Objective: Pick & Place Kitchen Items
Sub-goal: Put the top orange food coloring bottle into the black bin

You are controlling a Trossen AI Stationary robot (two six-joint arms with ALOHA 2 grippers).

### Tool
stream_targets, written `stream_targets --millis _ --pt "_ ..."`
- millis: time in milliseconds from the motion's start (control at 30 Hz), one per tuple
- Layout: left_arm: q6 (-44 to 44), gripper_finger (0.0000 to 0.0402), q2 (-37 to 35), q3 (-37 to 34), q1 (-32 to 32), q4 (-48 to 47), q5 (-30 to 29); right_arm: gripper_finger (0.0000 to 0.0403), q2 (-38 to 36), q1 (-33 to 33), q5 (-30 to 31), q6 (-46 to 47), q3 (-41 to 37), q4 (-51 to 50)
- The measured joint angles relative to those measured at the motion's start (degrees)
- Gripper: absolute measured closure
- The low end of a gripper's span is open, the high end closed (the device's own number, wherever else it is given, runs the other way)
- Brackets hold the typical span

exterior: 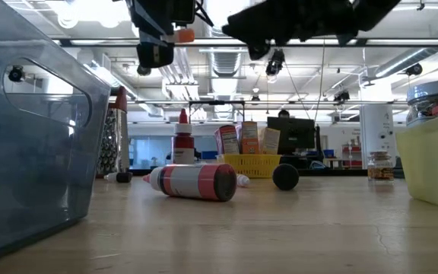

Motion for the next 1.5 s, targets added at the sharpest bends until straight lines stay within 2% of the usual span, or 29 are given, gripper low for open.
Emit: stream_targets --millis 267,567,900,1100,1500 --pt "-2.0 0.0331 0.1 -1.7 -1.2 2.0 7.7 0.0259 4.8 3.6 1.2 -6.7 5.1 0.0" --pt "-3.3 0.0331 0.3 -1.7 -2.4 3.0 9.5 0.0241 5.3 6.8 12.4 -15.6 6.2 0.2" --pt "-5.7 0.0331 3.8 -1.7 -2.7 6.8 14.7 0.0228 6.1 7.6 12.7 -17.2 7.3 0.2" --pt "-4.9 0.0331 5.6 -1.5 -2.7 7.6 17.0 0.0241 6.1 7.6 12.5 -17.2 7.1 -0.1" --pt "-4.0 0.0331 5.6 0.4 -2.3 8.4 17.3 0.0272 6.0 8.3 12.1 -16.1 6.9 -1.6"
